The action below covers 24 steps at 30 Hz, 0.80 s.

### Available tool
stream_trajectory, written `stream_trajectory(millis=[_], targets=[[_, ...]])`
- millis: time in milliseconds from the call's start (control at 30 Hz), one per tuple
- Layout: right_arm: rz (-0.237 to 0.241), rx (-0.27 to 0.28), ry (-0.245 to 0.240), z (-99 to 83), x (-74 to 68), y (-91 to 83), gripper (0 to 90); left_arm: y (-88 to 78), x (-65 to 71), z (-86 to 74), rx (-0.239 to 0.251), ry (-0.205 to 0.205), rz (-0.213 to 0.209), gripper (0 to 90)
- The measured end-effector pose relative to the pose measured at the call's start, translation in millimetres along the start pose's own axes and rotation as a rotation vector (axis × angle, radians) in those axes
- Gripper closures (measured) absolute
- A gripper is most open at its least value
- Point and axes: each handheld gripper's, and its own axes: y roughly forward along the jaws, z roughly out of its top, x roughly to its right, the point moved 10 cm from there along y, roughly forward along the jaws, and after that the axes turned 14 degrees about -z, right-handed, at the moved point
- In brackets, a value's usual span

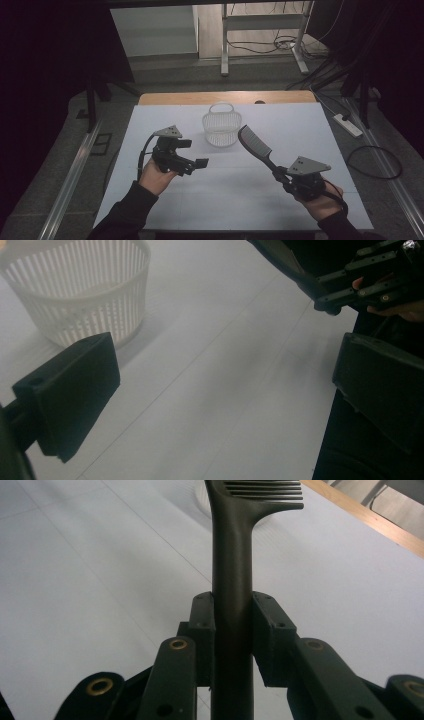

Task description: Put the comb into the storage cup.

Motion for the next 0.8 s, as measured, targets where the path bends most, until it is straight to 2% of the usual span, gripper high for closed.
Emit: stream_trajectory(millis=[367,800], targets=[[0.016,0.044,-0.038,9.6,-16.1,-1.1,72.1,12.7,2.1,5.6,-0.007,-0.007,-0.039,0.0],[0.045,0.081,-0.071,18.0,-34.4,-2.2,72.1,23.8,7.9,2.6,-0.008,-0.026,-0.086,0.0]])
